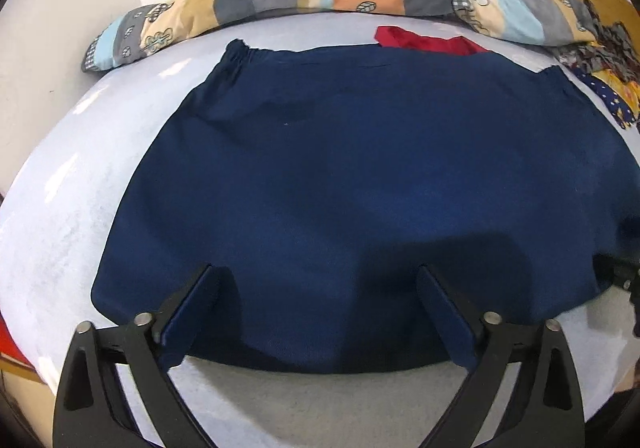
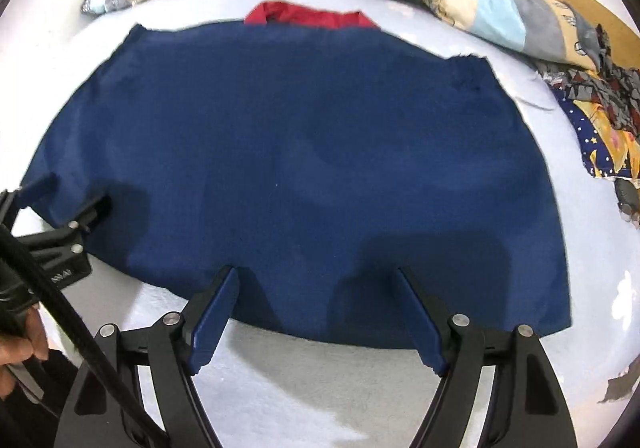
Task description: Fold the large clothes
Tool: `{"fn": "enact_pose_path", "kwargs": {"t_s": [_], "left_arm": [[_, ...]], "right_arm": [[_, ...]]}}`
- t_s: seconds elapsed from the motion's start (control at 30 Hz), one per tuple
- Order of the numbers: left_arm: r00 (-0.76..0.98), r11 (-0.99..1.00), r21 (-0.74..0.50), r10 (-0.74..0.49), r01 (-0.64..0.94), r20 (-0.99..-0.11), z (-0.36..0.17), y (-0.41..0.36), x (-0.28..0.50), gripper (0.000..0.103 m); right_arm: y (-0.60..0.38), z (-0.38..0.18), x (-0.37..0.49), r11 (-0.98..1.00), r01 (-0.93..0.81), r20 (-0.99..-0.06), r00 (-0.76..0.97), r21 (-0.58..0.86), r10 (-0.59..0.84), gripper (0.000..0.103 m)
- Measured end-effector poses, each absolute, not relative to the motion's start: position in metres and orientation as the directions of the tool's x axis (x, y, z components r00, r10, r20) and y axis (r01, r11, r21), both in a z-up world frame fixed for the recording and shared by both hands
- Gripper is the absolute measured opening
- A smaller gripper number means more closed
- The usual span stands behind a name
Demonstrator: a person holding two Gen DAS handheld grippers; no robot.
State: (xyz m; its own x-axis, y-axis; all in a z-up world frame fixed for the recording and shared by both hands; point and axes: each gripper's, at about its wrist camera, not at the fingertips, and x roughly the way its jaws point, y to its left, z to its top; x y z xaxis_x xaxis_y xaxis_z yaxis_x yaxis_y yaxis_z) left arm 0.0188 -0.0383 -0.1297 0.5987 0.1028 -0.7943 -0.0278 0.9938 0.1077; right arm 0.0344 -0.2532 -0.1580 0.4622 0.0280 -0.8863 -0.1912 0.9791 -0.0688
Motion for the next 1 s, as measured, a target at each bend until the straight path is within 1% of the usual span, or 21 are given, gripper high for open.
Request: {"fn": "enact_pose_path", "kwargs": {"t_s": [0.07,0.23,0.33,0.4,0.47,0.63,0.7,1.0], "left_arm": [[0.601,0.992,0.125,0.121,-0.035,-0.790,-0.129,-0.042,0.020,0.102],[0.606,0.985,0.168,0.160,-0.045,-0.779,-0.125,-0.051,0.020,0.102],[0.607,0.979,0.199,0.186,-0.047,-0.773,-0.126,-0.055,0.020,0.103],[0.603,0.978,0.200,0.191,-0.053,-0.774,-0.127,-0.055,0.021,0.103],[0.603,0.980,0.189,0.184,-0.056,-0.776,-0.128,-0.053,0.020,0.103],[0.607,0.980,0.188,0.183,-0.056,-0.774,-0.129,-0.052,0.019,0.103],[0.608,0.978,0.199,0.191,-0.055,-0.771,-0.129,-0.052,0.019,0.103],[0.609,0.976,0.208,0.199,-0.057,-0.768,-0.129,-0.054,0.018,0.103]], "right_arm": [[-0.255,-0.161,0.039,0.981,-0.187,-0.895,0.446,-0.053,0.036,0.083],[-0.249,-0.140,0.035,0.979,-0.205,-0.858,0.505,-0.016,0.092,0.083],[-0.236,-0.140,0.034,0.972,-0.228,-0.859,0.507,-0.051,0.074,0.092],[-0.232,-0.149,0.036,0.968,-0.241,-0.866,0.496,-0.070,0.061,0.092],[-0.234,-0.153,0.036,0.970,-0.233,-0.867,0.495,-0.066,0.060,0.096],[-0.254,-0.163,0.045,0.985,-0.160,-0.888,0.442,0.062,0.127,0.102],[-0.260,-0.167,0.046,0.985,-0.137,-0.890,0.429,0.101,0.152,0.102],[-0.257,-0.168,0.045,0.986,-0.134,-0.890,0.432,0.095,0.145,0.103]]}}
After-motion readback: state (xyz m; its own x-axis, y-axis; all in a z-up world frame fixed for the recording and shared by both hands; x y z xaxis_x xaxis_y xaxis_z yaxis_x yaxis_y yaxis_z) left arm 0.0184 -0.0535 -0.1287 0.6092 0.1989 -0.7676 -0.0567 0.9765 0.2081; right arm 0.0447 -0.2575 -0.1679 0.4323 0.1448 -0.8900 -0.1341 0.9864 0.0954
